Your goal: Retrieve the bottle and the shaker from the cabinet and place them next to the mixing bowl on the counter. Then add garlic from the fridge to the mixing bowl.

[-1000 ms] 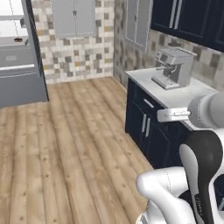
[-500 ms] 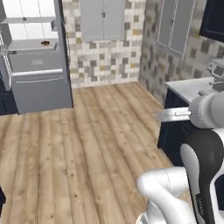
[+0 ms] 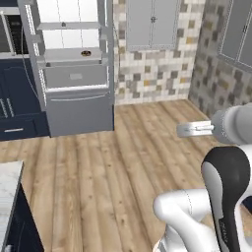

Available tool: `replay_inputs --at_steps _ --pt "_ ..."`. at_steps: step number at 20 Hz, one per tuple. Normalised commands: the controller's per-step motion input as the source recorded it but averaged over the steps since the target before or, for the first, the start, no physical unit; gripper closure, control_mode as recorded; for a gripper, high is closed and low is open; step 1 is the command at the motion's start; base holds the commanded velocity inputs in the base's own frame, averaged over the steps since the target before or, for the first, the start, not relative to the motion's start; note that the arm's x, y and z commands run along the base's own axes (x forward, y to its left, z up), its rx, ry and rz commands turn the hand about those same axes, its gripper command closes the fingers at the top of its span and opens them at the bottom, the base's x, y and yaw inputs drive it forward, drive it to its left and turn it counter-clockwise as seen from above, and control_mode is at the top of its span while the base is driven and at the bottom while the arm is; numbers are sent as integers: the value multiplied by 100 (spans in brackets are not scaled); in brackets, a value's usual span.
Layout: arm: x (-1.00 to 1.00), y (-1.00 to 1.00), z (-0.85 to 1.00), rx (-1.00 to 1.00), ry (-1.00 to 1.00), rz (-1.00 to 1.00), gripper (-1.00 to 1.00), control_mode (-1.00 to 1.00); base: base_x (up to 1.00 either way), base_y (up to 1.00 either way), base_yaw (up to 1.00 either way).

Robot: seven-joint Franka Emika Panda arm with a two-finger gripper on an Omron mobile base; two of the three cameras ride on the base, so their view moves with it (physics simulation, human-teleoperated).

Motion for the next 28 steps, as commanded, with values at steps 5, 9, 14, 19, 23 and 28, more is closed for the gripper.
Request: replay_inputs --at_steps 5,9,14,19,23,28 --pt "0 0 0 0 0 0 -100 100 100 43 17" --pt "0 0 0 0 0 0 -100 100 100 39 17" --pt "0 0 0 0 0 0 -100 100 100 57 16" --pt "0 0 0 0 0 0 -100 100 100 53 14" --pt "0 0 0 0 0 0 -100 100 100 8 2" --pt "0 0 0 0 0 0 -100 100 100 0 -5"
